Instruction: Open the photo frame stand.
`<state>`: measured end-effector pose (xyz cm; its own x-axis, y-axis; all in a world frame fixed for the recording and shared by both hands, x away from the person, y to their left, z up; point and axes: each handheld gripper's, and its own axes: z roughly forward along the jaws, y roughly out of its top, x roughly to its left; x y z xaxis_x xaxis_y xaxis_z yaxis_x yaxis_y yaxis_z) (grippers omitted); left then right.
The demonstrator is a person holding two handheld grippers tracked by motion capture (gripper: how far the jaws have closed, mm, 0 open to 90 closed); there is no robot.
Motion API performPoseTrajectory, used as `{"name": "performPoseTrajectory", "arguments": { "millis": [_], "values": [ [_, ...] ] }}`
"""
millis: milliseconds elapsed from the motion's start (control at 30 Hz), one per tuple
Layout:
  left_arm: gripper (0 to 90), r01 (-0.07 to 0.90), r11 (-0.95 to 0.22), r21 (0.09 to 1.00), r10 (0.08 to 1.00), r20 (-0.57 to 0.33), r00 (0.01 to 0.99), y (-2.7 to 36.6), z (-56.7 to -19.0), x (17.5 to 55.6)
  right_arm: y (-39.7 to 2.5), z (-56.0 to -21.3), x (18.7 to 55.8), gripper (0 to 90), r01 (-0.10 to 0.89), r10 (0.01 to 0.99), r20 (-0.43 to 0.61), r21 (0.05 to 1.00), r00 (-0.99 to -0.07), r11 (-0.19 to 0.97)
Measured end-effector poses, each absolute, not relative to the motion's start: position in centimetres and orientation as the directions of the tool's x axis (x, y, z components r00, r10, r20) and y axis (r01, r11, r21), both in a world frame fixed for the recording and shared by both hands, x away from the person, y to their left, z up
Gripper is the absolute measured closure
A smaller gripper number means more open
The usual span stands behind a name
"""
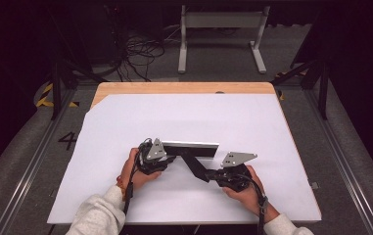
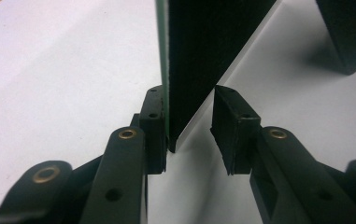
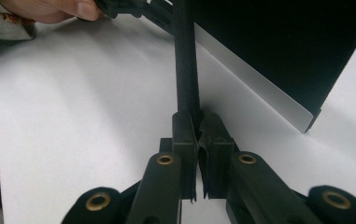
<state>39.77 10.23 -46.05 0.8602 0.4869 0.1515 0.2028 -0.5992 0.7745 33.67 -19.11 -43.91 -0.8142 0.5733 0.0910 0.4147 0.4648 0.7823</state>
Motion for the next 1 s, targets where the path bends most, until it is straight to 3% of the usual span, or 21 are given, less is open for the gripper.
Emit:
{"name": "performPoseTrajectory", "arguments": {
  "millis": [100, 167, 333, 833, 1000],
  "values": [
    [67.8, 0.198, -0.591, 0.782, 0.486, 0.149, 0.861, 10.5, -45.8, 39.6, -19.3, -43.9, 33.6, 85.9, 0.411, 0.572, 0.086, 0.783, -0.815, 0.467],
    [60.2, 0.196, -0.572, 0.796, 0.499, 0.149, 0.854, 10.8, -45.4, 39.4, -19.3, -43.9, 33.6, 85.9, 0.411, 0.572, 0.086, 0.782, -0.816, 0.469],
    [51.9, 0.187, -0.519, 0.834, 0.506, 0.123, 0.854, 11.7, -44.3, 39.0, -19.4, -43.8, 33.4, 85.9, 0.412, 0.58, 0.078, 0.78, -0.811, 0.471],
    [55.2, 0.172, -0.501, 0.848, 0.475, 0.103, 0.874, 12.0, -43.6, 38.8, -20.5, -43.1, 32.9, 87.4, 0.407, 0.579, 0.083, 0.792, -0.811, 0.456],
    [56.0, 0.172, -0.487, 0.856, 0.472, 0.092, 0.877, 12.4, -43.3, 38.6, -20.5, -42.4, 32.4, 87.3, 0.341, 0.579, -0.001, 0.807, -0.815, 0.481]
  ]
}}
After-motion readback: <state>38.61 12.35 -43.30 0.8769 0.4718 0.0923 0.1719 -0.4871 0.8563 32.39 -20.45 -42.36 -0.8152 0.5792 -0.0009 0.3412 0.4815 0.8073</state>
